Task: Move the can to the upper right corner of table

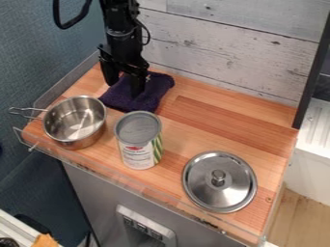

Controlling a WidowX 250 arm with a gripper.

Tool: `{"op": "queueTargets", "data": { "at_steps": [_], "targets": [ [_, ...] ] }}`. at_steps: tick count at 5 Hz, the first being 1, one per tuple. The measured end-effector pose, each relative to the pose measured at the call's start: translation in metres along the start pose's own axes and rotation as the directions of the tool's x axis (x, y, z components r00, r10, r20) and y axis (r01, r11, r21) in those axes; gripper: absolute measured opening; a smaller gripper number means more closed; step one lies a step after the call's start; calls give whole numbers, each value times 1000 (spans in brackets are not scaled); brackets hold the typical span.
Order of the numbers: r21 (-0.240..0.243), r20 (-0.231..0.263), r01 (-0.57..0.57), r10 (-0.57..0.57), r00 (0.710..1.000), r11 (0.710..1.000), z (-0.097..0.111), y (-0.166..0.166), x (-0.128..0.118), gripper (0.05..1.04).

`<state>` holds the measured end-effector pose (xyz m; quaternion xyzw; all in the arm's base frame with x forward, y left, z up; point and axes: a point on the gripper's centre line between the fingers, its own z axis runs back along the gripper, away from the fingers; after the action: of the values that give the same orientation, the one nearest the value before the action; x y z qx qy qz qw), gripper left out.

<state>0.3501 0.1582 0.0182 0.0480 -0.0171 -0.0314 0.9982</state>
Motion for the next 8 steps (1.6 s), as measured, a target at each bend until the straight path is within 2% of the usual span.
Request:
{"op": "queueTargets", "data": {
  "at_steps": [1,2,3,4,6,7,8],
  "targets": [
    [-21,-31,3,-4,1000,1000,-13,-4,-4,999],
    [-56,-24,15,-16,1000,998,-5,-14,-2,999],
    [-49,96,29,-24,995,998,45,-21,-2,999],
    [-47,168,48,-40,985,998,84,-35,-27,999],
    [-63,101,107,-101,990,992,93,-66,-99,999],
    [-91,29,134,-132,991,987,77,-78,-128,999],
    [-67,-37,141,-144,989,988,59,-76,-143,999]
  ]
}}
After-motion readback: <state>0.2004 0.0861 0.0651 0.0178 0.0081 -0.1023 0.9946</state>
